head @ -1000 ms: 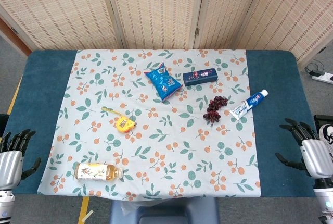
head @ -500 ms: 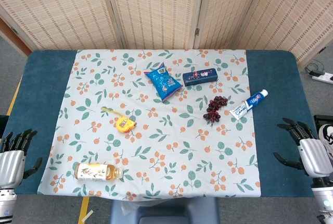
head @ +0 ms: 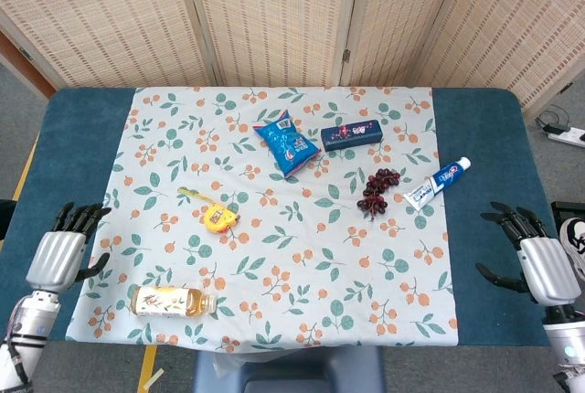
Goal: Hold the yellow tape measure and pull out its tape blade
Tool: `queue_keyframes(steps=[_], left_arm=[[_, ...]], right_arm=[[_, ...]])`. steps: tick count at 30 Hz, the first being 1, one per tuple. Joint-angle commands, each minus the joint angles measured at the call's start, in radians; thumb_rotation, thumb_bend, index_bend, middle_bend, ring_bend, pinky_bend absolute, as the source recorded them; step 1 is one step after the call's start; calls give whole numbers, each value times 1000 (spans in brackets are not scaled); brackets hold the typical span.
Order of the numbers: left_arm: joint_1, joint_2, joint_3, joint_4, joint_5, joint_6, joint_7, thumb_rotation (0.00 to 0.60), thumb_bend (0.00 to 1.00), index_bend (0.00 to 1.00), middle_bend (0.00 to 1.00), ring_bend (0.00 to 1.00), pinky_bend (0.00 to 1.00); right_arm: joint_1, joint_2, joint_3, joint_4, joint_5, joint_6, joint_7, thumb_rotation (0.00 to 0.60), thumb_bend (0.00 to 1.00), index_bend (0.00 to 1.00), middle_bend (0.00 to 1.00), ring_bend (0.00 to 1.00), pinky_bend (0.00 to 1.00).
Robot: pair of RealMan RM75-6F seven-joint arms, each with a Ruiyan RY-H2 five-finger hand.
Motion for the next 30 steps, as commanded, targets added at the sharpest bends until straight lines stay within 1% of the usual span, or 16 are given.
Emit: queue_keyframes(steps=[1, 6, 10, 19, 22, 30], left_arm=[[-118, -37, -30, 94, 44, -123, -65, 600, 383, 173, 149, 129, 0], [-237, -88, -32, 176, 93, -242, -142, 600, 383, 168, 128, 103, 0], [-316, -119, -29, 216, 96, -341, -185, 600, 386, 152, 106, 76, 0], [-444, -213, -23, 315, 61, -506, -187, 600, 393, 136, 88, 58, 0], [-471, -246, -15, 349, 54, -536, -177, 600, 394, 136, 87, 57, 0], [-513, -322, 2, 438, 31, -577, -168, 600, 394, 159, 87, 57, 0]], right_arm=[[4, 3, 0, -10, 2, -7, -13, 600, 244, 240, 152, 210, 100], [3, 6, 3, -27, 6, -7, -32, 600, 244, 240, 152, 207, 101], [2, 11, 5, -37, 13, -7, -43, 600, 244, 240, 152, 208, 100], [2, 14, 9, -47, 24, -12, -53, 600, 244, 240, 152, 209, 100], [2, 14, 10, -47, 28, -14, -51, 600, 244, 240, 152, 209, 100], [1, 8, 9, -38, 35, -21, -46, 600, 244, 240, 152, 209, 100]])
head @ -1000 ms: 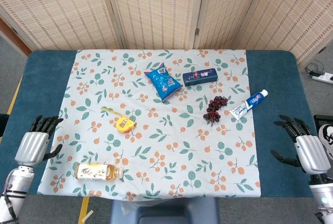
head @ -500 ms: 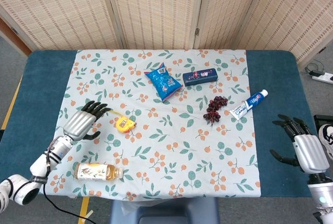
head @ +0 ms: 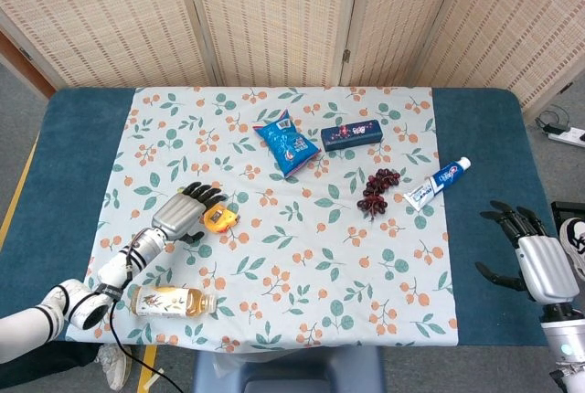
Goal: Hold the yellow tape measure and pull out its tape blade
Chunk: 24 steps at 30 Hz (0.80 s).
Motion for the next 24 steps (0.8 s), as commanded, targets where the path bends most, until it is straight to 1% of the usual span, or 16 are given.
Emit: queue_keyframes(steps=[1, 7, 17, 24], left_arm=[[-17, -26, 6, 34, -13, -18, -1, 600, 394, 164, 87, 57, 0], [-40, -70, 8, 92, -37, -42, -14, 600, 394, 192, 94, 79, 0], [-59, -95, 27, 134, -32, -41, -42, 600, 394, 213, 118, 96, 0], [-68, -107, 39, 148, -30, -35, -37, 600, 395, 262, 177, 125, 0]], right_arm=[[0, -1, -1, 1, 2, -2, 0, 600, 244, 240, 152, 209, 100], [-1, -1, 2, 1, 7, -3, 0, 600, 245, 240, 152, 208, 100], [-4, 1, 1, -5, 10, -4, -7, 600, 245, 240, 152, 208, 100], [-10, 2, 0, -8, 10, 2, -10, 600, 245, 239, 152, 206, 101]])
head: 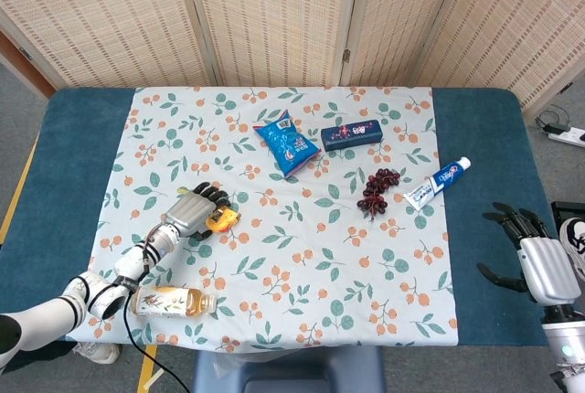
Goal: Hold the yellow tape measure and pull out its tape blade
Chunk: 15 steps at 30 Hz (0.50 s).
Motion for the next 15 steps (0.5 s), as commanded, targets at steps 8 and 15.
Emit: queue_keyframes(steps=[8, 15], left_arm=[[-2, -12, 4, 19, -15, 8, 2, 600, 395, 305, 220, 154, 0], [9, -28, 7, 34, -8, 51, -31, 600, 397, 433, 393, 287, 38]], right_arm=[[-4, 4, 0, -4, -1, 3, -4, 600, 245, 240, 152, 206, 100], [-5, 2, 1, -6, 0, 4, -6, 600, 244, 240, 152, 207, 101]])
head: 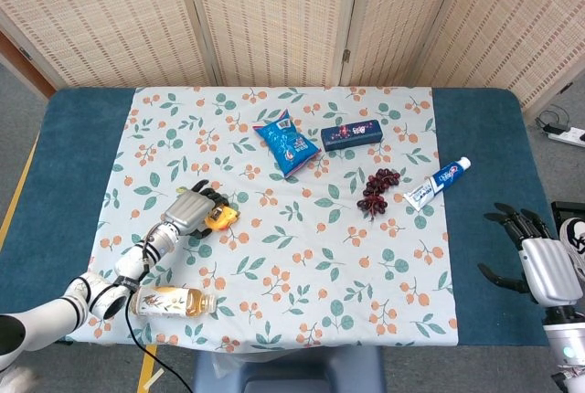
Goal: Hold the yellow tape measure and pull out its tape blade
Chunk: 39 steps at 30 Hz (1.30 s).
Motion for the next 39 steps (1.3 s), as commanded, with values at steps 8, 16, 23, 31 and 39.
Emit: queue_keyframes(steps=[8, 16, 23, 31, 39], left_arm=[[34, 6, -29, -18, -27, 75, -83, 600, 419, 556, 525, 400, 73], [100, 138, -88, -270, -123, 167, -11, 600, 424, 556, 537, 415, 87], [151, 231, -110, -512, -190, 249, 124, 600, 424, 556, 537, 416, 89], [174, 263, -123, -690, -219, 315, 231, 600, 424, 554, 537, 419, 88], [169, 240, -135, -757, -225, 347, 290, 600, 424, 554, 537, 428, 87]], right_arm=[[20, 7, 7, -22, -29, -11, -5, 600, 244, 240, 153, 207, 100], [149, -10, 30, -104, -116, -139, -54, 600, 245, 240, 154, 191, 100], [312, -117, 114, -144, -32, -305, -181, 600, 245, 313, 39, 46, 75], [474, -255, 201, -145, 146, -441, -285, 600, 245, 367, 38, 50, 75], [569, -362, 235, -105, 295, -477, -359, 600, 244, 368, 38, 62, 75]])
